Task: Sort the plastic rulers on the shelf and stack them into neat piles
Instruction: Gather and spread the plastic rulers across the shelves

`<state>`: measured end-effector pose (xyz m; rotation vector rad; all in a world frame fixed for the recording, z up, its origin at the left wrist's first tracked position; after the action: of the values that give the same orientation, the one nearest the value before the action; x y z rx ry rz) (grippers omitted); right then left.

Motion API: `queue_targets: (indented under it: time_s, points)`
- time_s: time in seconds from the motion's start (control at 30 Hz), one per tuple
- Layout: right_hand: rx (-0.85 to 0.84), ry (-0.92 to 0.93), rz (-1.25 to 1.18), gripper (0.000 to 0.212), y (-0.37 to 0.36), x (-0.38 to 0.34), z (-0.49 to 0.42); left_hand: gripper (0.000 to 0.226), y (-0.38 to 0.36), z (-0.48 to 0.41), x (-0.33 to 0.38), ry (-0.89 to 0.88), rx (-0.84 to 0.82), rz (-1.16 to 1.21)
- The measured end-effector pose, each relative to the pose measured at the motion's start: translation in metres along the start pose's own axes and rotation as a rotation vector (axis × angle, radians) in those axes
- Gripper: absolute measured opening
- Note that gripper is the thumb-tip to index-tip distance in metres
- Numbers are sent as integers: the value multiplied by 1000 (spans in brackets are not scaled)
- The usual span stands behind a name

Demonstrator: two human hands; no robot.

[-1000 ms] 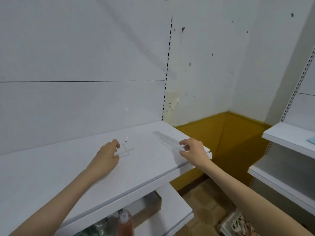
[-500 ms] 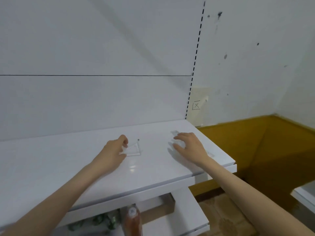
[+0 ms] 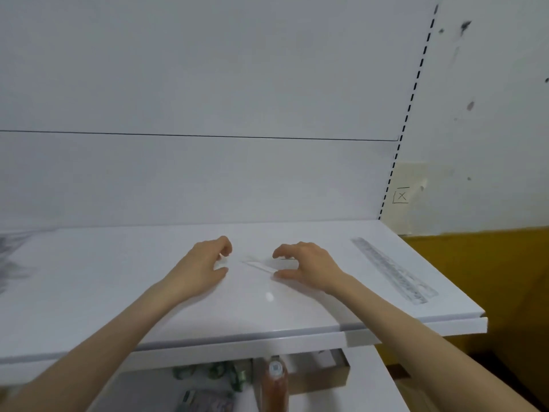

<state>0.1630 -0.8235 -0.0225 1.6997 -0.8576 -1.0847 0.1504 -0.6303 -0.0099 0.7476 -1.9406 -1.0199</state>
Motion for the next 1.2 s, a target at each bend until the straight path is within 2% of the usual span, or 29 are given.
queue_targets:
  time_s: [0.13, 0.33, 0.43, 0.63, 0.77, 0.93, 1.07, 1.2]
  points:
    - [-37, -86, 29, 40, -16, 14, -5, 21, 25, 22, -41, 104, 64, -62]
    - [38, -15, 87, 39, -12, 6, -18, 20, 44, 46, -67, 178, 83, -108]
    - [86, 61, 22, 35, -10, -19, -35, 25, 54, 68, -74, 220, 81, -164]
    - [88, 341, -95, 22, -43, -148, -69, 24, 115, 141, -109, 333, 99, -343]
    - [-4, 527, -93, 25, -73, -257, -73, 19, 170, 216, -142, 458, 188, -373]
    - [-98, 651, -144, 25, -110, -377, -87, 9, 230, 320, -195, 623, 263, -412]
    - [-149, 603, -149, 29, -148, -452, -106, 8, 268, 370, -249, 709, 267, -422]
    - [-143, 381, -113, 45, -178, -489, -153, 8, 302, 377, -309, 681, 285, -408]
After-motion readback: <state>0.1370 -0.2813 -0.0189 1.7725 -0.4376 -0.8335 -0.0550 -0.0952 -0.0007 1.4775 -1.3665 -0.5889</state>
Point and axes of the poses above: each hand's wrist, its own z-axis away from the middle knuckle, its own y-axis out of the back of the hand, x = y × z, the point moved 8 cm from there along -z, towards the middle knuckle, and after that the axes turned 6 degrees about -y, right-handed, at the moved point
